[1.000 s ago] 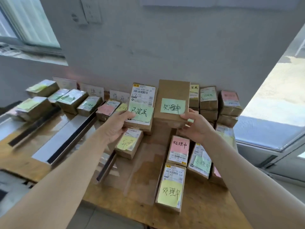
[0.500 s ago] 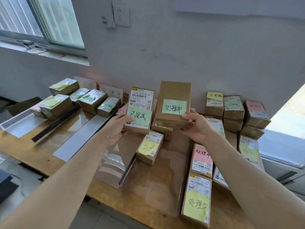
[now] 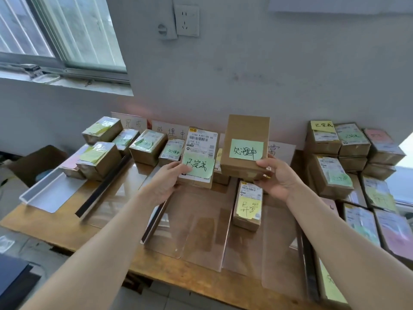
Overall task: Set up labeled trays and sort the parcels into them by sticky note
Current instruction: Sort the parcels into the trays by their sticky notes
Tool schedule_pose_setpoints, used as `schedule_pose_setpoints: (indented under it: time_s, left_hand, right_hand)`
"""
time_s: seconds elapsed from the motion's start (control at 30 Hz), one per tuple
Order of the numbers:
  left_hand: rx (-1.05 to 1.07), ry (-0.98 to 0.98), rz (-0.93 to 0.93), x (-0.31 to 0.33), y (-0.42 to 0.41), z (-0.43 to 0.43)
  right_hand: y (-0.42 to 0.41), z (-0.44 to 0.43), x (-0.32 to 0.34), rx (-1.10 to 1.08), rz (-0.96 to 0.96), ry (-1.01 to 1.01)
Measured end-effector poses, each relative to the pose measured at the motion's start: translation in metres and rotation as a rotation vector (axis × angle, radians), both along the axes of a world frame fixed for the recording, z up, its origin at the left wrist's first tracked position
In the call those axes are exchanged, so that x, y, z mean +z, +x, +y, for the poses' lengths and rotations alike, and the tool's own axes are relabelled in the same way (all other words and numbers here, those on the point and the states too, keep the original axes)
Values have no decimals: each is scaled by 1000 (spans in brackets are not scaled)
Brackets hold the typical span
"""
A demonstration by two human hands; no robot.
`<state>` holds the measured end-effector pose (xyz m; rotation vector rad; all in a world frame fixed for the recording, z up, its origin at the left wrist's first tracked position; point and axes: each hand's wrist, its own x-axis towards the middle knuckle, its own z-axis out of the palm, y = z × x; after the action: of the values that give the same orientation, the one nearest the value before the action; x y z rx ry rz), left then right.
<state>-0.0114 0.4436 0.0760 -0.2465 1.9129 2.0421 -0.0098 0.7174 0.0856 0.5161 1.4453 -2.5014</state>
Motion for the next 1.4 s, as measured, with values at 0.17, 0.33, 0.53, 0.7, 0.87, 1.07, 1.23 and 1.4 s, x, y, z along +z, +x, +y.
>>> schedule_pose_setpoints:
  time_s: [0.17,0.33,0.53,0.7,0.87,1.07,1.23,1.4]
  left_hand:
    - [10,-23,5,-1,-5,-14]
    - [76,-85,24,6,-5,-32]
    - [144,-130,50,7,-6,-56]
    - [149,-143,56,-1,-10,-81]
    - [117,-121,66,-6,-23,-120]
    - [21,-84,61,-10,-41,-207]
    - [-17,-108,46,-8,-59,-294]
    - [-84,-101,34,-12,-74,-339]
  right_hand:
    - [-14,-14,5,24,6,16]
    - [-33,-39,11,76,2,-5]
    - [-52,-65,14,162,16,18]
    - [-59,-92,16,207,17,45]
    - [-68,-131,17,187,37,54]
    - [-74,-211,5,73,31,-2]
    - [-71,-296,0,55,-5,-7]
    - [-69,-337,2,6,27,-30]
